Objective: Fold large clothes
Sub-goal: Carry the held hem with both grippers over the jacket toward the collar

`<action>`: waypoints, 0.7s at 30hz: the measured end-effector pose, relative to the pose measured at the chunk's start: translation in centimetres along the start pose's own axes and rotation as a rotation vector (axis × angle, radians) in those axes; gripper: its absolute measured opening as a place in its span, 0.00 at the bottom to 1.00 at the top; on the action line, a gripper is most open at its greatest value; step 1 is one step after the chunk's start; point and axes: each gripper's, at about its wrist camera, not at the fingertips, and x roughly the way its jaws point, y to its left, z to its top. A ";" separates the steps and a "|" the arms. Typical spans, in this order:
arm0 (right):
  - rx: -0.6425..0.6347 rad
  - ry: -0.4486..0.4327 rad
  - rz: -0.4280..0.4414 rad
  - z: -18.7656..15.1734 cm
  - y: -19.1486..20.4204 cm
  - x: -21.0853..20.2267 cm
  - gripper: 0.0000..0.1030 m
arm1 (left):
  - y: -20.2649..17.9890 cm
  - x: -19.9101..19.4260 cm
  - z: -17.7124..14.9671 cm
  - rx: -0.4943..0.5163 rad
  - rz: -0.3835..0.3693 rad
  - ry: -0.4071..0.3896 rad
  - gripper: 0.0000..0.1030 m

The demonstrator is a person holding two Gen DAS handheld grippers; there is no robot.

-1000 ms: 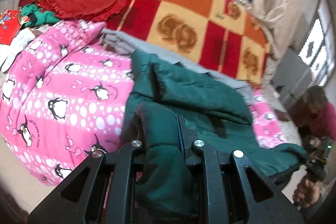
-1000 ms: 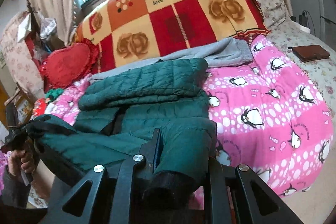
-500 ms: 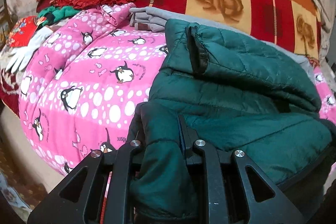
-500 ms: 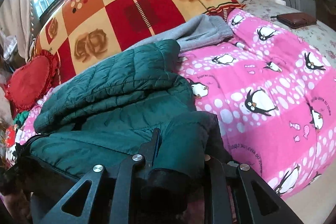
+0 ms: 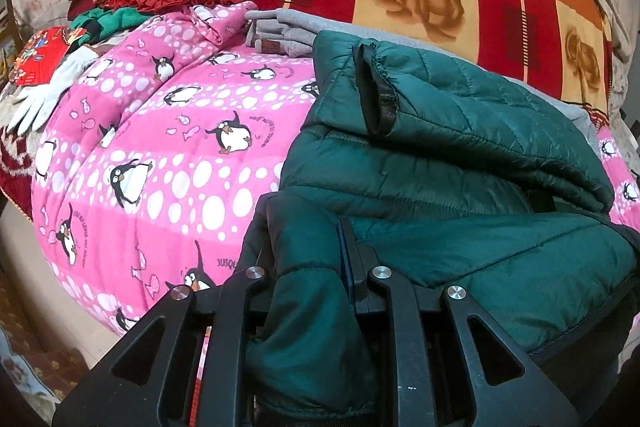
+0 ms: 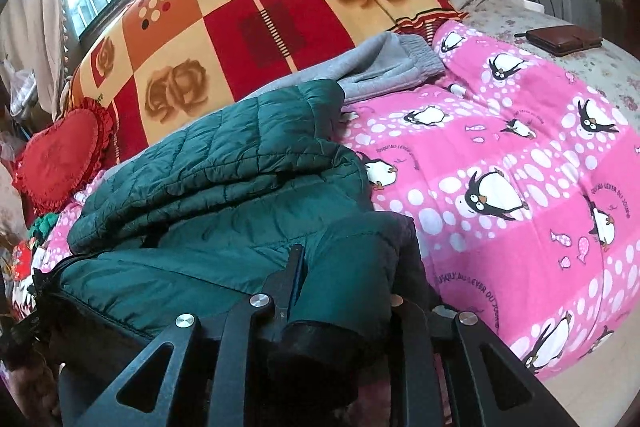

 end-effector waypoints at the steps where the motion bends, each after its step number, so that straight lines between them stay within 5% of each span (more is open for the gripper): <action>1: 0.002 -0.002 -0.001 0.0 0.0 0.0 0.19 | 0.0 0.0 0.0 0.001 0.000 0.000 0.16; 21: -0.026 -0.022 -0.041 0.0 0.2 -0.3 0.26 | 0.1 0.0 -0.1 0.004 0.005 -0.002 0.16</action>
